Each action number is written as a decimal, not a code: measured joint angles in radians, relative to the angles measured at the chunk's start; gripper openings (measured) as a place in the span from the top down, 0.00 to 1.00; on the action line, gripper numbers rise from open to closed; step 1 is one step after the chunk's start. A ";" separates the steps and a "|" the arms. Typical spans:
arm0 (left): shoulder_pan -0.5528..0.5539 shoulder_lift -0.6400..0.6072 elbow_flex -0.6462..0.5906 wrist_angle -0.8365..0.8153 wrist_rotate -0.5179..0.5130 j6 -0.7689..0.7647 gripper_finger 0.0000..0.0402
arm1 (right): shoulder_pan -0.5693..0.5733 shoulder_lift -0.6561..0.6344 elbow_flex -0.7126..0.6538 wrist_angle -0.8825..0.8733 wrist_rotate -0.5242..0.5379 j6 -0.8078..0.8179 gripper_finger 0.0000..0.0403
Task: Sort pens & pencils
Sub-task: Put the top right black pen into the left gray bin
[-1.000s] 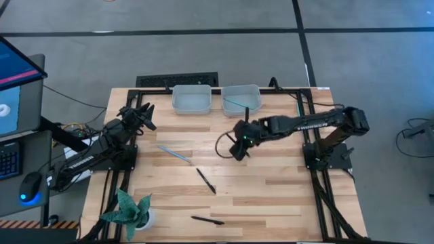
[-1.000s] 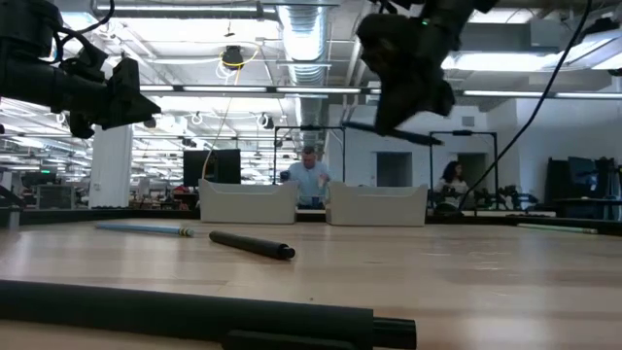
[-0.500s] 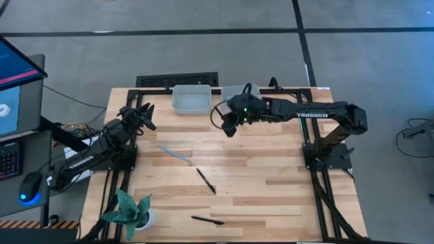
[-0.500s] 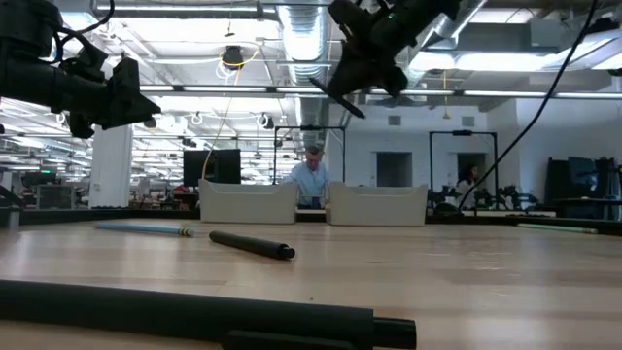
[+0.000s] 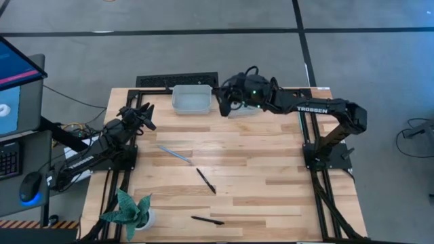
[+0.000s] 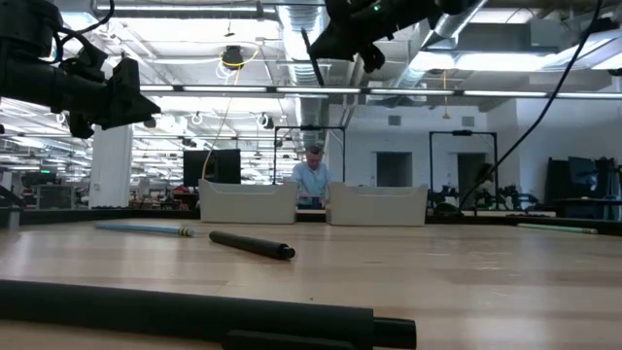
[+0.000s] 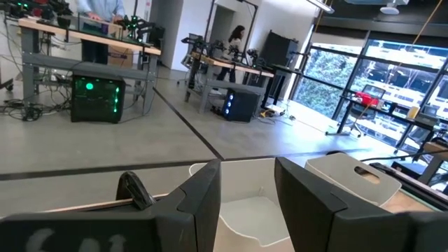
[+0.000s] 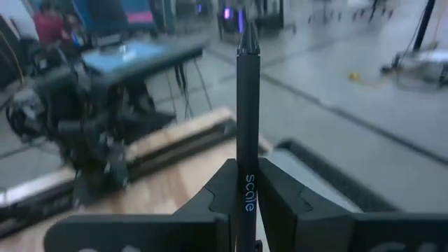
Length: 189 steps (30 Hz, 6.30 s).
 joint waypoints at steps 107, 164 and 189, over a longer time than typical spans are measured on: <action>0.000 0.796 0.471 0.324 0.612 -0.056 0.36 | 0.016 0.000 0.000 0.071 0.000 0.053 0.84; -0.023 1.281 0.761 0.570 0.869 0.044 0.36 | 0.080 0.000 0.000 0.181 0.000 0.044 0.84; -0.077 1.281 0.760 0.655 0.835 0.025 0.36 | 0.134 0.000 0.000 0.307 0.000 0.043 0.84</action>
